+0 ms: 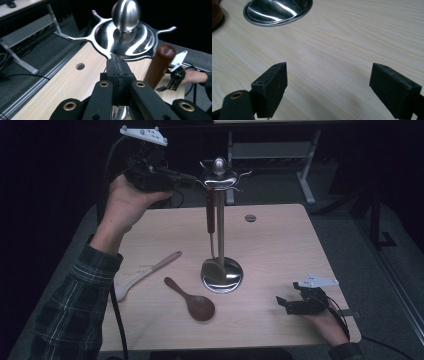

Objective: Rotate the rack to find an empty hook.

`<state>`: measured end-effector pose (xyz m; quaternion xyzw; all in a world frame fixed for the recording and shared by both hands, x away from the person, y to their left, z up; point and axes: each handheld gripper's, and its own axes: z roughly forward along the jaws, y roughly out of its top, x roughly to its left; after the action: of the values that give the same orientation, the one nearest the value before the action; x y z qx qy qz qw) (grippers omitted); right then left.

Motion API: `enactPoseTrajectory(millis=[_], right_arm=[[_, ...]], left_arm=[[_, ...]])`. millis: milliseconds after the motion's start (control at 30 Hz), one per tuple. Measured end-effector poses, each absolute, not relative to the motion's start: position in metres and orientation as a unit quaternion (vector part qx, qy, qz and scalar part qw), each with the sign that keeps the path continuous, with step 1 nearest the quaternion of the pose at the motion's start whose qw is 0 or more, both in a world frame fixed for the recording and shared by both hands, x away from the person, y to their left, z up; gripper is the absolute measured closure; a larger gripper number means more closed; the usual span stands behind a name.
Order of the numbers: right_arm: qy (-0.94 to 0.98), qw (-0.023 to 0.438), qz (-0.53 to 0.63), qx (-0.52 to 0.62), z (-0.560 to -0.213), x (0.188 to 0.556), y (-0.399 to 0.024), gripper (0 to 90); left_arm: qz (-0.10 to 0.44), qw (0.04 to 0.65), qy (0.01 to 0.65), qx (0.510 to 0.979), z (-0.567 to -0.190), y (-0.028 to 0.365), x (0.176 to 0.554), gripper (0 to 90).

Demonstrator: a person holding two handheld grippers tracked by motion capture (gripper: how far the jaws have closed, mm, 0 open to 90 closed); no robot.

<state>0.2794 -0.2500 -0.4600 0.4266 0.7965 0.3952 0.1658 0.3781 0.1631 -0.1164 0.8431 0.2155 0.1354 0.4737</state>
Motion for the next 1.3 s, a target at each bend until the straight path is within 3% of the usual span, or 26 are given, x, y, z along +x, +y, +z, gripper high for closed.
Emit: enactPoseTrajectory(millis=[600, 1000, 1300], right_arm=[[0.796, 0.163, 0.395, 0.428, -0.461, 0.279, -0.249, 14.5], [0.798, 0.161, 0.393, 0.428, -0.461, 0.280, -0.248, 14.5], [0.799, 0.163, 0.392, 0.426, -0.461, 0.280, -0.248, 14.5]], left_arm=[[0.143, 0.481, 0.238, 0.832, -0.119, 0.162, 0.398, 90.0], [0.124, 0.506, 0.214, 0.826, -0.104, 0.173, 0.361, 90.0], [0.113, 0.503, 0.179, 0.838, -0.107, 0.147, 0.340, 90.0]])
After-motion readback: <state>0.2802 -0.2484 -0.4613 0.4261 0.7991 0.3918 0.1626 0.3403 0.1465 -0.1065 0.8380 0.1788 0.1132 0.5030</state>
